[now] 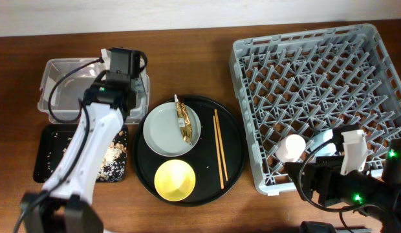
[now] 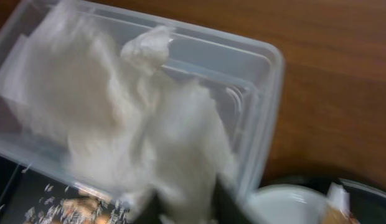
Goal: Sort waste into correct bins and load items into the dishwasher rack
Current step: 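Pick the white tissue from the plate and drop it in the clear bin, then pick the gold wrapper from the plate and drop it in the clear bin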
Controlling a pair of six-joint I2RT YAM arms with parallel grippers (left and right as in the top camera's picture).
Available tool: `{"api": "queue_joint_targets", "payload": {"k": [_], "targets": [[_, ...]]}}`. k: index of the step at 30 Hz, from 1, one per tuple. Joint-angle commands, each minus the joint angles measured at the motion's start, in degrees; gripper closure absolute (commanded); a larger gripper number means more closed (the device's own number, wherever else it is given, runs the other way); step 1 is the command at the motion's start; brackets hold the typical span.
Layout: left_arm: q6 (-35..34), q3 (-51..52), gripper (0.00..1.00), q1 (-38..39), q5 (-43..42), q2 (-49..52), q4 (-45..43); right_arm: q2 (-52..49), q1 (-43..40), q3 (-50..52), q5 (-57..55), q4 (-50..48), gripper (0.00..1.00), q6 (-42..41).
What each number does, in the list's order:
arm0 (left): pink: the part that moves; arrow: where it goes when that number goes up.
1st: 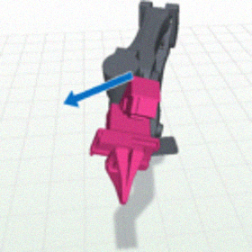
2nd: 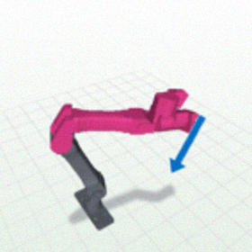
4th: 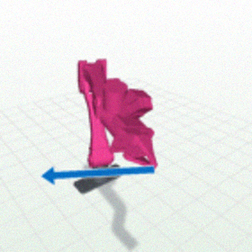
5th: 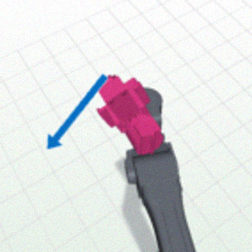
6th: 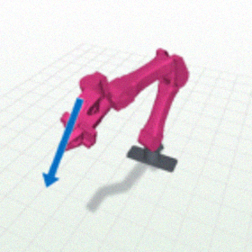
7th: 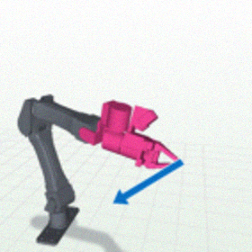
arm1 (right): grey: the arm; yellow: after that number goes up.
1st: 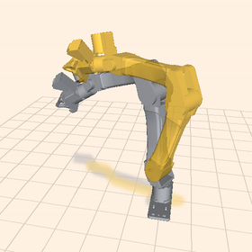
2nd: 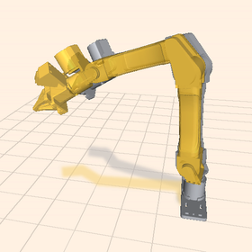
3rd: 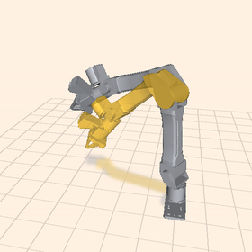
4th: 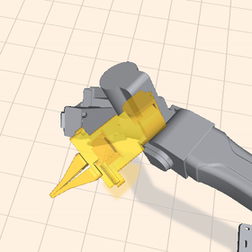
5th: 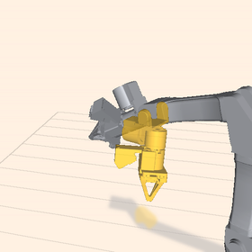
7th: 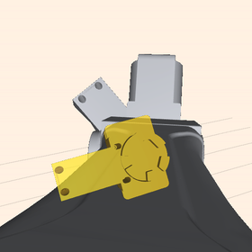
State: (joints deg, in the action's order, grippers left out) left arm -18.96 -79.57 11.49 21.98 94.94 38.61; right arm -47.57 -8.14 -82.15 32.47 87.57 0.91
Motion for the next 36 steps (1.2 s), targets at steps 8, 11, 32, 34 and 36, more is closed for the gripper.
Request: {"api": "queue_joint_targets", "payload": {"k": [8, 11, 32, 34, 36], "targets": [[4.4, -0.5, 0.34, 9.2, -20.6, 2.6, 5.3, -0.2, 0.4, 0.0, -0.1, 0.3, 0.12, 0.4], [1.6, 0.8, 0.40, 14.0, -14.0, 6.0, 5.6, -0.2, 0.4, 0.0, -0.1, 0.5, 0.12, 0.3], [-4.4, -3.4, 1.00, 14.2, -17.7, 8.9, 10.4, -0.2, 0.4, 0.0, -0.1, 1.6, 0.12, 0.4], [-3.7, -3.9, 1.00, 12.3, -17.4, 4.8, 10.3, -0.2, 0.4, 0.0, -0.1, 1.6, 0.12, 0.4], [-3.7, -3.9, 1.00, 10.3, -14.5, 1.4, 10.3, -0.2, 0.4, 0.0, -0.1, 1.6, 0.12, 0.4]]}}
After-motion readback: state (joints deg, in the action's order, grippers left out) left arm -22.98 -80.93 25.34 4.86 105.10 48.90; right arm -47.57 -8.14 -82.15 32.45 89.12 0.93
